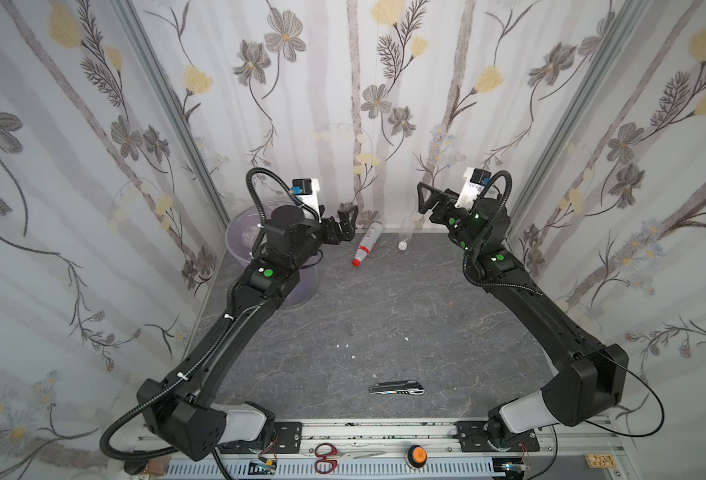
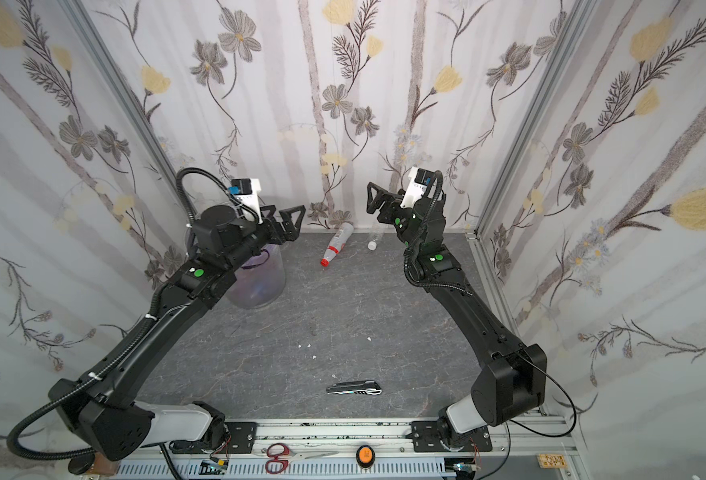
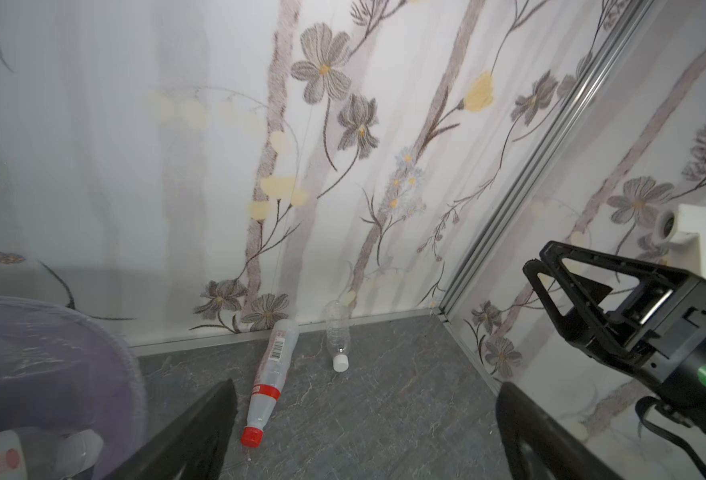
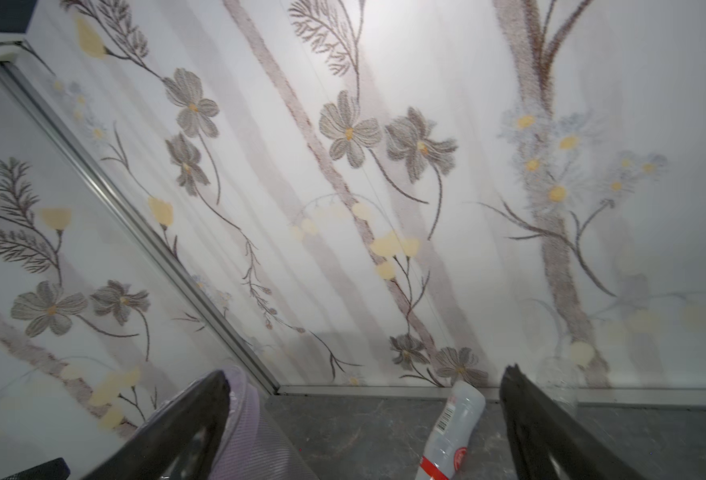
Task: Throw the plastic bottles in the bin
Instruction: 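Move both grippers toward the white red-capped bottle beside the bin, then lower the left gripper onto the red-capped bottle while right gripper draws back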
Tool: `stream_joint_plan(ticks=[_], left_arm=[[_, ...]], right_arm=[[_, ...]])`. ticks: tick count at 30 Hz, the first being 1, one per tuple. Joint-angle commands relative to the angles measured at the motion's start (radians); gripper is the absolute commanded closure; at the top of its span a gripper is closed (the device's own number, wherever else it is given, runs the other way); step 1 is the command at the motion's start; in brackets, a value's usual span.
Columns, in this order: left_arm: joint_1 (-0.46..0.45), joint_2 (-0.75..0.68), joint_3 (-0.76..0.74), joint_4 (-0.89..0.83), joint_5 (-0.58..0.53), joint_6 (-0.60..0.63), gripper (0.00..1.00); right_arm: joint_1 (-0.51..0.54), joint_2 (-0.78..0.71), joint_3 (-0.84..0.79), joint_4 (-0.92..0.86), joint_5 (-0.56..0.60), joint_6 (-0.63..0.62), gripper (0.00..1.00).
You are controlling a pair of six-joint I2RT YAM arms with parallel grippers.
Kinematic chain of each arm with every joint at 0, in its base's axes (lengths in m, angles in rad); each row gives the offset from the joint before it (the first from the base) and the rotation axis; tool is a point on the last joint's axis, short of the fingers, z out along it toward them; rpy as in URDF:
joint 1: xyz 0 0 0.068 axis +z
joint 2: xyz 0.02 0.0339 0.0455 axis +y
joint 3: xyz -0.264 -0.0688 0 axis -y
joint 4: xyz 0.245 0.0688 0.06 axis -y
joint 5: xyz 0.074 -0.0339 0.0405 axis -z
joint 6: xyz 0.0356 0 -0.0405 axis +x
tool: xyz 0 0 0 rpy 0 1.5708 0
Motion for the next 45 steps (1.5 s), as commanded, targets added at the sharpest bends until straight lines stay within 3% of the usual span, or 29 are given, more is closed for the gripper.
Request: stream_joint_plan(ticks=[1,7,18,24,33,36,45], left_arm=[[-0.052,0.071,0.051,-0.026,-0.091,0.056,0.0],[-0.058,0.108,0.079,-0.025,-0.088,0.005,0.0],[-0.059,0.045,0.022,-0.02,-0.086,-0.031,0.0],[-0.05,-0.009,-0.027,-0.012,-0.092,-0.027,0.0],[-0.034,-0.072,-0.11,0.016,-0.072,-0.054,0.0],[-0.025,-0.098,-0.145,0.034,-0.066,-0.067,0.0],[0.026,-0.174,-0.222,0.057,-0.046,-0.123,0.0]], right_arm=[[-0.037,-0.003,-0.062,-0.025,0.035,-0.003,0.0],[-0.025,0.204,-0.038,-0.099,0.026,0.026,0.0],[0.173,0.694,0.422,-0.341,0.026,0.085,0.0],[0.251,0.876,0.638,-0.469,0.101,0.118,0.02],[0.279,1.041,0.85,-0.585,0.163,0.17,0.09],[0.283,1.067,0.878,-0.605,0.179,0.176,0.13],[0.3,1.113,0.953,-0.702,0.193,0.201,0.43]])
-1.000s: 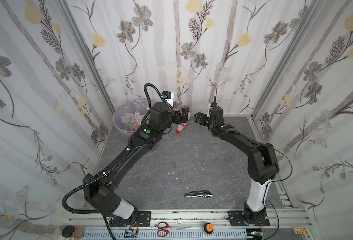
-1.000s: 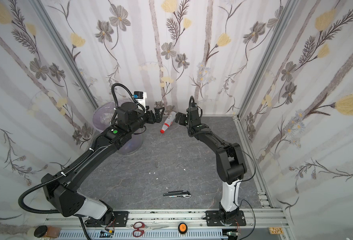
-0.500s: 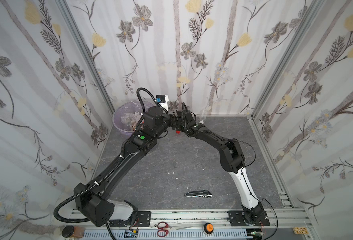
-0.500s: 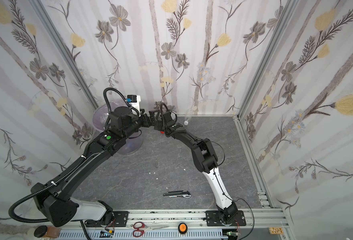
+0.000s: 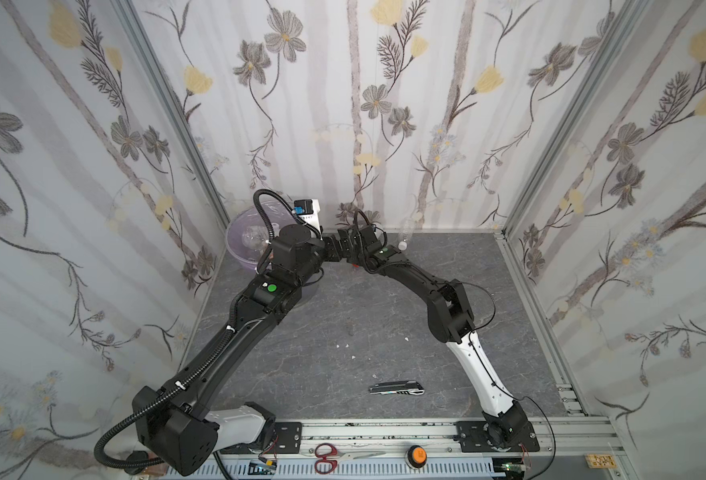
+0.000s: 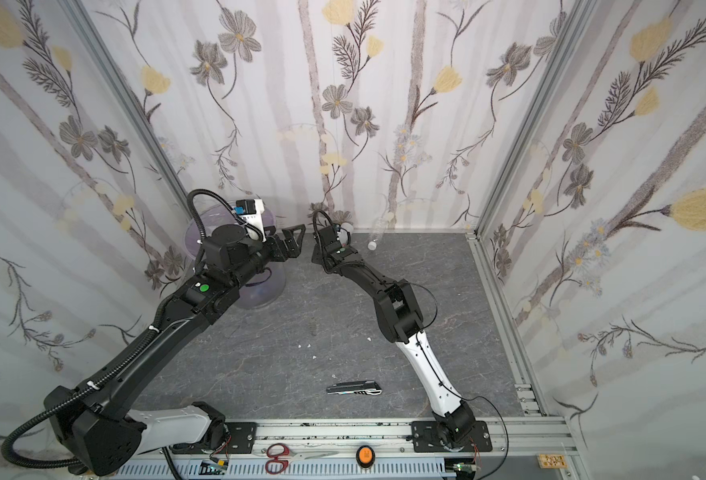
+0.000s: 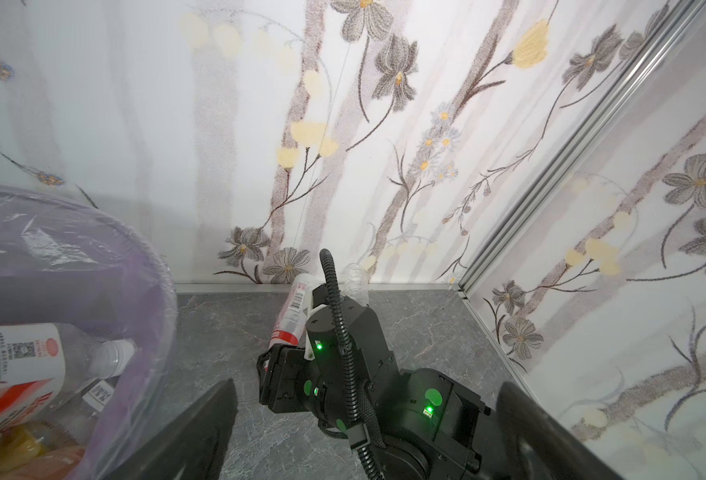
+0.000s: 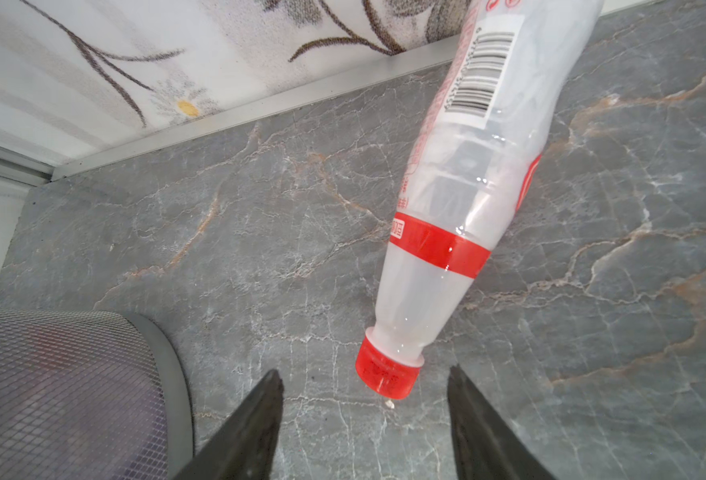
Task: Throw the plastic bottles in the bin
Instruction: 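Lower the left gripper onto the red-capped bottle while right gripper draws back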
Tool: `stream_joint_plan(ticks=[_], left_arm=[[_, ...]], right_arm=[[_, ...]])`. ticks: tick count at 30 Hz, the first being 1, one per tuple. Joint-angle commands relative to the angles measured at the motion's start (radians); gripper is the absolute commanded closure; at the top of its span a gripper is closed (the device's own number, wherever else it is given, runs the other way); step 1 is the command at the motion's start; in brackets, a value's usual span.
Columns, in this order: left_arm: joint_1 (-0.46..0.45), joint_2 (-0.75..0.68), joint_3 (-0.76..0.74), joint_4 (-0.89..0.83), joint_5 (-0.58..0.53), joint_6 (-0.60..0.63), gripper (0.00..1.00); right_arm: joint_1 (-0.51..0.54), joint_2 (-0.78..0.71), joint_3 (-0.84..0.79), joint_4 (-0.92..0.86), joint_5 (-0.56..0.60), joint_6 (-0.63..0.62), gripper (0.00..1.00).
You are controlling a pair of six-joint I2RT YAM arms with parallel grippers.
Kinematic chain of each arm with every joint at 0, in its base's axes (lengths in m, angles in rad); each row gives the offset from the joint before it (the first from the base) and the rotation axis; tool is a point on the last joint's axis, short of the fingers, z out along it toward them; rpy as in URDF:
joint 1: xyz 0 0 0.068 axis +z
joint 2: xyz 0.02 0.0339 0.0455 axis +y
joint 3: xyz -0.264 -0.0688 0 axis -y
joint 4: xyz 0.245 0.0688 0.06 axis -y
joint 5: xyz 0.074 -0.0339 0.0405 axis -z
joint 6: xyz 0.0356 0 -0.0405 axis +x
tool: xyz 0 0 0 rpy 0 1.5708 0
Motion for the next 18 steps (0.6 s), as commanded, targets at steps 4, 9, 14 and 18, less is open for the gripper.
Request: stream_joint_plan(ticks=[4,9,14,18], left_arm=[[0.012,-0.039,-0.027,0.047,0.021,-0.036,0.0],[0.027,-0.047,-0.027,0.047,0.037,-0.04,0.0],[0.027,-0.039,-0.03,0.047,0.043,-0.043,0.0],[0.008,-0.013,-0.018,0.044,0.033,-0.033,0.0]], right_arm=[[0.002,0.013,0.018,-0.045,0.017,0.031,0.43],[0.001,0.028,0.046,-0.063,0.007,0.037,0.46],[-0.004,0.019,0.045,-0.061,-0.041,0.05,0.38],[-0.005,-0.05,0.003,-0.054,-0.05,0.034,0.35]])
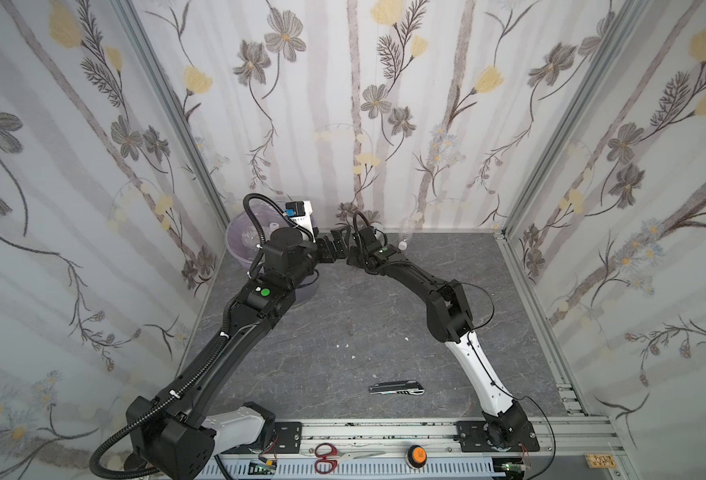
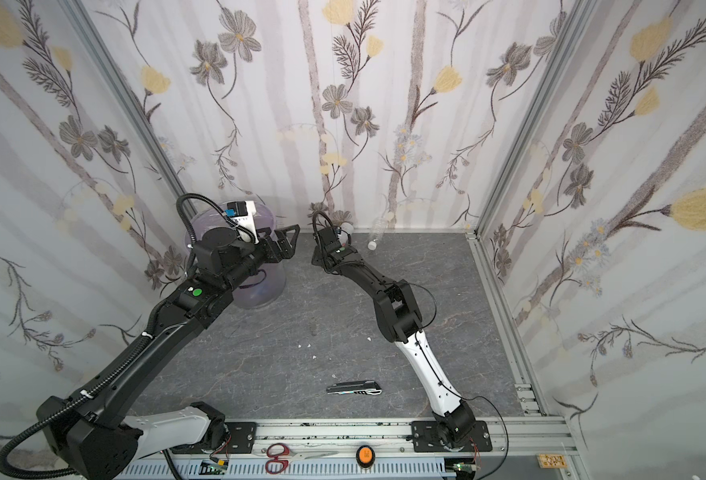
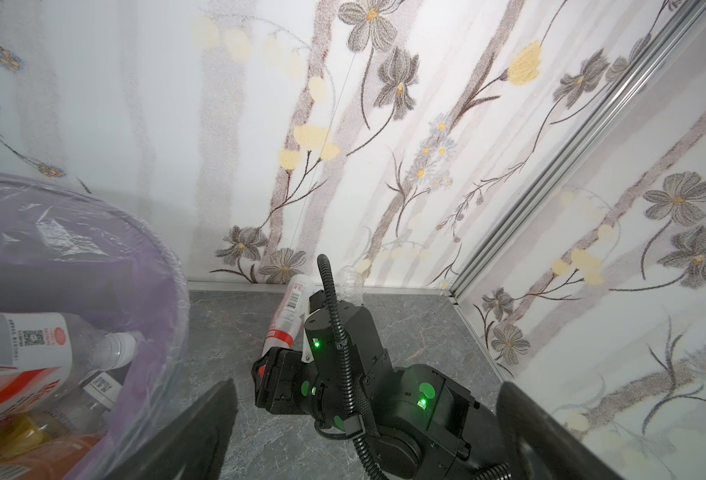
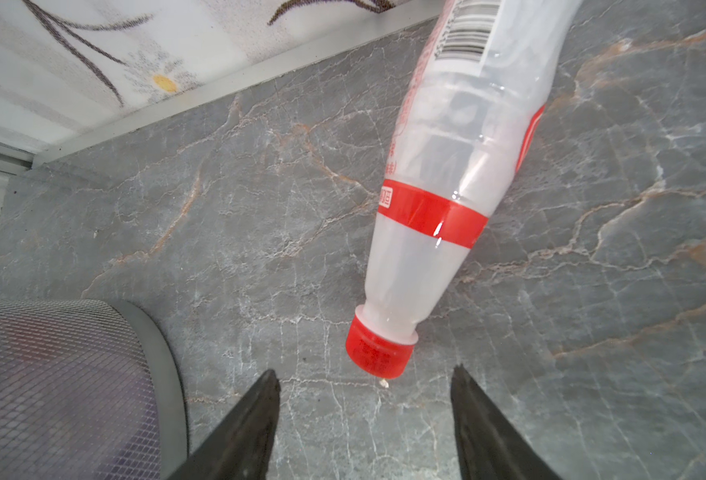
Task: Throw the plastic bottles in the bin
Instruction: 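Lower the left gripper onto the red-capped bottle while right gripper draws back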
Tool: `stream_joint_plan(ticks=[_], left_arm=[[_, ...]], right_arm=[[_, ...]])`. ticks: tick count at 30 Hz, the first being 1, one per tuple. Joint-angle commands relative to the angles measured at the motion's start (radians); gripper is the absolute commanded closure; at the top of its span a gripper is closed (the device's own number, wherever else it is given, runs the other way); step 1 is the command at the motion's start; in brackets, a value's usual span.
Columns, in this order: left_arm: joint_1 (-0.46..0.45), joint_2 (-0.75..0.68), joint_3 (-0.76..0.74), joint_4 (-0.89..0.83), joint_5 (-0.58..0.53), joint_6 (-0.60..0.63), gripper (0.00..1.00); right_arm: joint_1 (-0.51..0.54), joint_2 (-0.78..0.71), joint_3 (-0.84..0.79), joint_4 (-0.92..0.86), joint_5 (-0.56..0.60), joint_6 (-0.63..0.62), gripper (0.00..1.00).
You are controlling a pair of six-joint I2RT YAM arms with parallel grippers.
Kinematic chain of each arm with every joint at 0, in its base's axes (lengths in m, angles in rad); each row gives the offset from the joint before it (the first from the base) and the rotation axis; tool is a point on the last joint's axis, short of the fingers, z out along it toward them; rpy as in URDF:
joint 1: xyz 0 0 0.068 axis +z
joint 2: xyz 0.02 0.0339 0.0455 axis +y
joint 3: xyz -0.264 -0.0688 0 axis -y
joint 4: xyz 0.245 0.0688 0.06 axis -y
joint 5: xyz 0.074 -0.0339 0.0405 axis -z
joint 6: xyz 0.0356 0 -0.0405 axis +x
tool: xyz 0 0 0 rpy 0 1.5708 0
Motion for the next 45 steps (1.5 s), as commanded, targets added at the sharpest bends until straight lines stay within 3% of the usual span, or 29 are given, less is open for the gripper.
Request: stream_joint_plan(ticks=[1,11,17,22,24,32,38,45], left_arm=[[-0.018,0.02,0.013,0.024,-0.009,-0.001,0.0],[-0.065,0.173,0.127,0.016,-0.011,-0.009,0.0],[-0.083,0.39,0.253,-0.041,-0.033,-0.006,0.0],[-0.092,0.622,0.44,-0.153,-0.041,0.007,0.0],[-0.103,0.712,0.511,-0.19,-0.098,0.038,0.0],[-0.102,1.016,0.79,-0.388,-0.247,0.14,0.0],[-0.088,1.134,0.84,-0.424,-0.31,0.154,0.0],[-0.065,1.192,0.85,-0.425,-0.306,0.192,0.05]], right_arm=[[0.0,-0.09,-0.046,0.013,-0.021,-0.006,0.34],[-0.078,-0.421,-0.494,0.205,-0.053,-0.029,0.2],[-0.214,-0.666,-0.837,0.342,-0.101,-0.061,0.01],[-0.352,-0.846,-1.065,0.4,-0.135,-0.104,0.0],[-0.399,-0.904,-1.122,0.412,-0.153,-0.122,0.0],[-0.462,-1.07,-1.208,0.414,-0.168,-0.189,0.0],[-0.474,-1.131,-1.231,0.429,-0.183,-0.204,0.0],[-0.487,-1.145,-1.26,0.45,-0.192,-0.2,0.0]])
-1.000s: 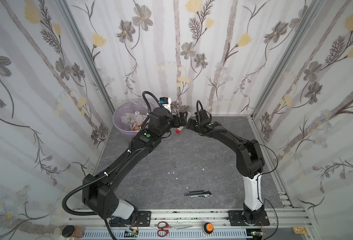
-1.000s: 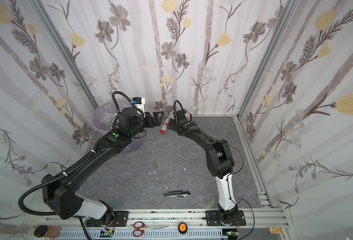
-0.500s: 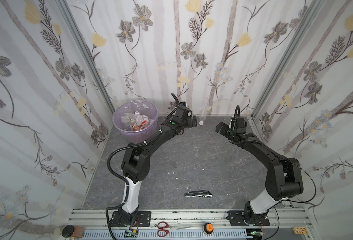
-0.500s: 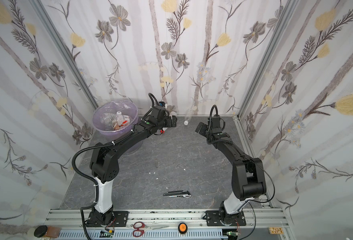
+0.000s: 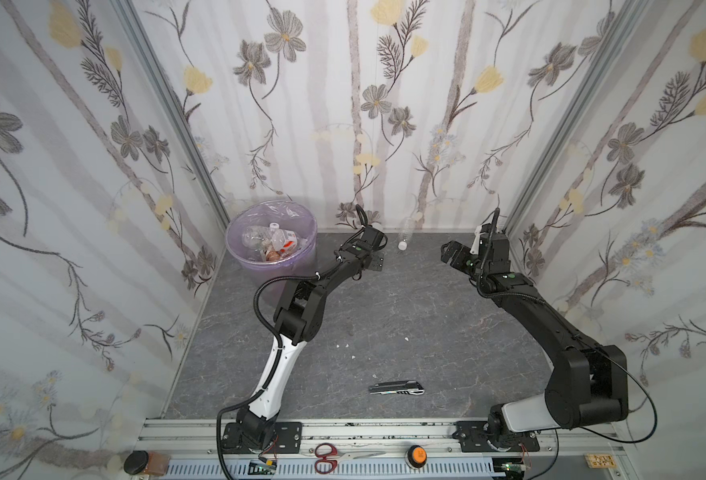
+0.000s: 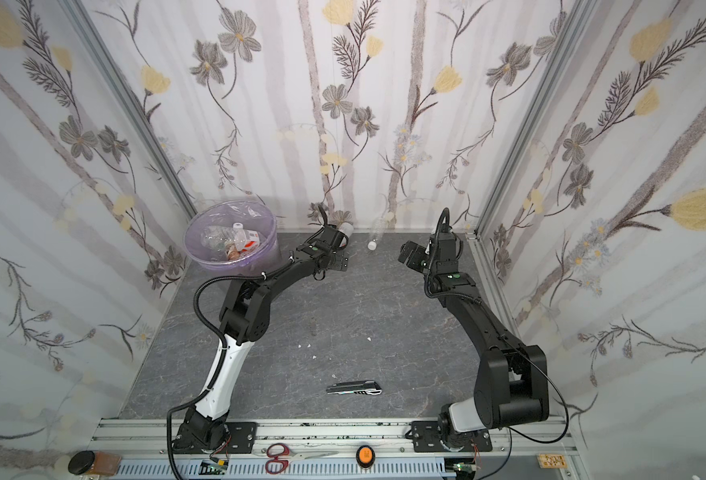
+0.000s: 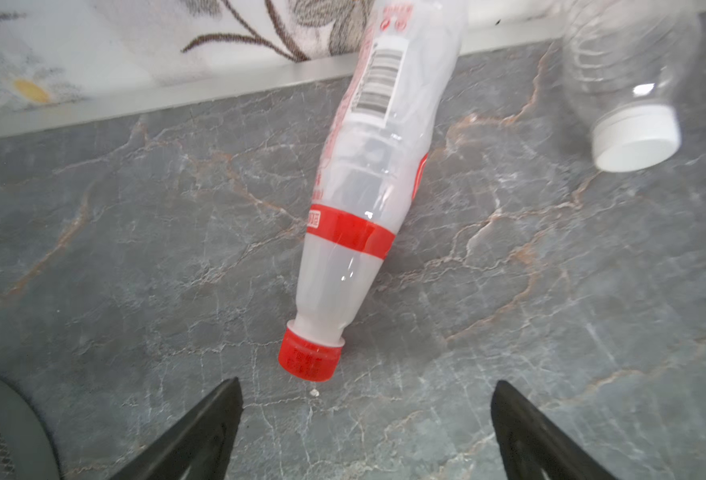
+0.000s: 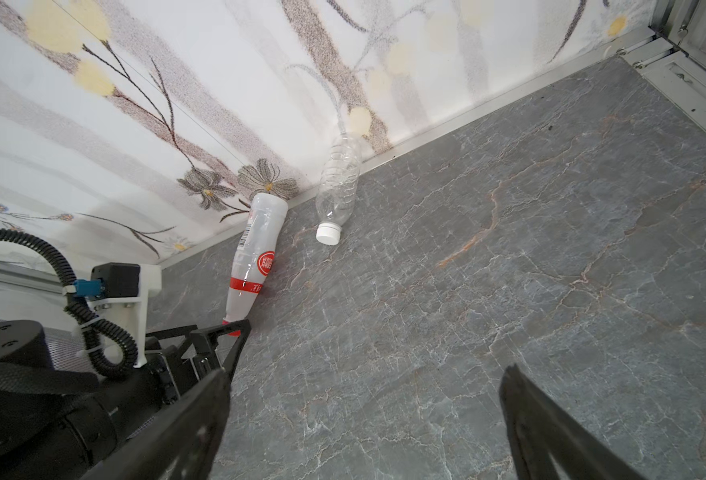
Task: Throw the plastic bottles in the bin
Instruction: 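Lower the left gripper onto the red-capped bottle while right gripper draws back, then close the left gripper on the red-capped bottle's cap end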
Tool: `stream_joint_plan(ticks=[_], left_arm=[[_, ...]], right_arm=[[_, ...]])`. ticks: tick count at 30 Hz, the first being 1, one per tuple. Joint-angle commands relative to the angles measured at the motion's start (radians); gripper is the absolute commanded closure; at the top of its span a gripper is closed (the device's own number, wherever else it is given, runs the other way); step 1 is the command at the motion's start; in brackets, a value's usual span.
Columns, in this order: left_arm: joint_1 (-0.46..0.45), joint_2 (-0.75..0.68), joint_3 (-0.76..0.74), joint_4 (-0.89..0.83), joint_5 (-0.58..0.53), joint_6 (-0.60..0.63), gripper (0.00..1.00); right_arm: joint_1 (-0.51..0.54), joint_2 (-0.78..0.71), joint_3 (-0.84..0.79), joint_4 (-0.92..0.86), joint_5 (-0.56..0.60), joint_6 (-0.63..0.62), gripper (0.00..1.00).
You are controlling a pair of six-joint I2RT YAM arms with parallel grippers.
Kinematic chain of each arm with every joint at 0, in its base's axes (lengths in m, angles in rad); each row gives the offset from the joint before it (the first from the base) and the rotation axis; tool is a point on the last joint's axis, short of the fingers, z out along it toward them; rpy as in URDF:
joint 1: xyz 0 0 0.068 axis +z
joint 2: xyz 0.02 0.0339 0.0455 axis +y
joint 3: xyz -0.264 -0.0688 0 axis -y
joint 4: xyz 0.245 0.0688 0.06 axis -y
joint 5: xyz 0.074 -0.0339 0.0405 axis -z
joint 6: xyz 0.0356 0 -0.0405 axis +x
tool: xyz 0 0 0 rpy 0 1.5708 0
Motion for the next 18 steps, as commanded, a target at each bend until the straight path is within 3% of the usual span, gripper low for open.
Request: stream_joint_plan(ticks=[1,18], left_arm=[[0.017,0.012,0.013,-0.006,-0.018,0.03,0.06],[0.043,0.117,0.089,-0.007,0.029,0.107,0.2]], right_arm=[[-0.006,-0.006,-0.015,0.061,-0.015,0.0,0.0],[-0.015,-0.043,-0.04,0.099,-0.031,0.039,0.0]])
